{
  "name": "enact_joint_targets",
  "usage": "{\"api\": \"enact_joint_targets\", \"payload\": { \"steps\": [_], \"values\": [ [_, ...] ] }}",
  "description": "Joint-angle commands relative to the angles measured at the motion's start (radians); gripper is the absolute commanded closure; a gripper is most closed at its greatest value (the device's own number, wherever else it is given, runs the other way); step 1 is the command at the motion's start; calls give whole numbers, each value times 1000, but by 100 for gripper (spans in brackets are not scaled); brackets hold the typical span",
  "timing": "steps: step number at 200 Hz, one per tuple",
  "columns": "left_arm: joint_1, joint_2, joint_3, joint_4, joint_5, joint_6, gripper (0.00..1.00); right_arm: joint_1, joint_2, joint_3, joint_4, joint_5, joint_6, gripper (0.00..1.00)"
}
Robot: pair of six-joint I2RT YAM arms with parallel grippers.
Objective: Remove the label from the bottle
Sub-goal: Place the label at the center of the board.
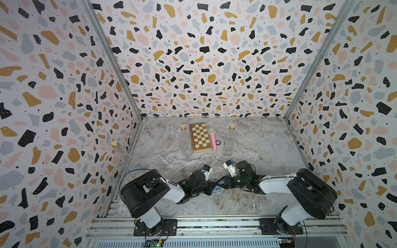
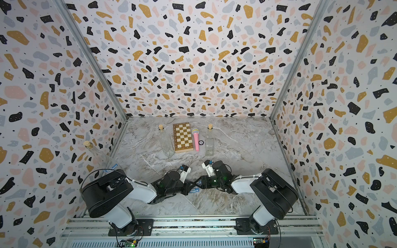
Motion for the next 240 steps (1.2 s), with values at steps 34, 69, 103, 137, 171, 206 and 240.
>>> {"api": "enact_joint_targets", "payload": {
  "steps": [34, 69, 103, 137, 171, 206, 240],
  "values": [
    [-2, 38, -45, -134, -1, 0, 94, -7, -41, 25, -57, 44, -34, 41],
    [-2, 44, -41, -131, 2, 0, 94, -9, -47, 35, -78, 53, -42, 38],
    [-2, 42, -41, -132, 3, 2, 94, -14, -65, 42, -104, 69, -55, 37],
    [-2, 31, -41, -138, 4, 4, 94, -22, -84, 56, -161, 103, -84, 37],
    [-2, -6, -42, -158, -7, 7, 94, -33, -125, 76, -232, 152, -124, 37],
    [-2, -113, -6, -246, -22, 18, 93, -35, -185, 91, -284, 199, -158, 36],
    [-2, -273, 70, -401, -66, 68, 90, -34, -248, 85, -313, 235, -187, 36]
  ]
}}
